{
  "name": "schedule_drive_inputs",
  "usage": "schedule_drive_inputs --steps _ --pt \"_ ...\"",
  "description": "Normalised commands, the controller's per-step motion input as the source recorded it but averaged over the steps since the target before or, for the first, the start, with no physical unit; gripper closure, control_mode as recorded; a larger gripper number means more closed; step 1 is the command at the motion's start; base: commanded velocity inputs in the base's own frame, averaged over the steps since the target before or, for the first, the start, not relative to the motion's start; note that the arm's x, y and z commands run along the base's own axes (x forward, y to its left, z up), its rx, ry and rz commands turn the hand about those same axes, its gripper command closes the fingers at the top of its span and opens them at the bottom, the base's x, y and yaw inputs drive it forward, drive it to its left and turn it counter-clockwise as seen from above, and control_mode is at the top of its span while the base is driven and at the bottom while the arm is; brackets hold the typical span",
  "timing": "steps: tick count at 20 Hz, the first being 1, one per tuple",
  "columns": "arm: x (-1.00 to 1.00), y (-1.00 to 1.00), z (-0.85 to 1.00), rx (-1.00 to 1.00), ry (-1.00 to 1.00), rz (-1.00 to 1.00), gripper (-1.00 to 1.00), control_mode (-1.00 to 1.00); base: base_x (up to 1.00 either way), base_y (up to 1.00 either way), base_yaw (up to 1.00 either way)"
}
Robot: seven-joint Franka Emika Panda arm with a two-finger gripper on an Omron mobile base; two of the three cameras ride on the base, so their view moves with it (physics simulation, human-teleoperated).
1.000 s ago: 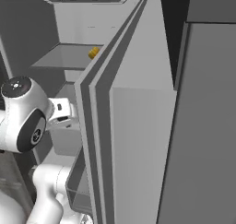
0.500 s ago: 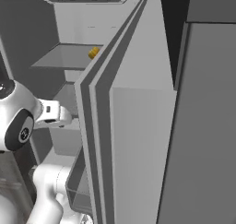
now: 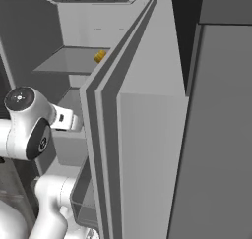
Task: Place one squash and one chicken drumstick in each tupperware on the nearby counter, to pack two identical lunches.
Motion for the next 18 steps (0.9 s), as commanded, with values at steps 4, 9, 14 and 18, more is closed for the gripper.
schedule_drive_inputs --steps 4,9,14,18 --pt "0.55 0.15 -0.11 0.02 -0.08 -0.12 -1.0 -1.0 0.0 0.0 0.0" --pt "0.49 0.02 -0.28 0.0 -0.07 -0.1 -1.0 -1.0 0.0 0.0 0.0" --pt "0.34 0.0 -0.23 0.0 0.0 -0.04 -1.0 -1.0 0.0 0.0 0.0" --pt "0.47 0.0 -0.09 0.0 0.0 -0.01 -1.0 -1.0 0.0 0.0 0.0"
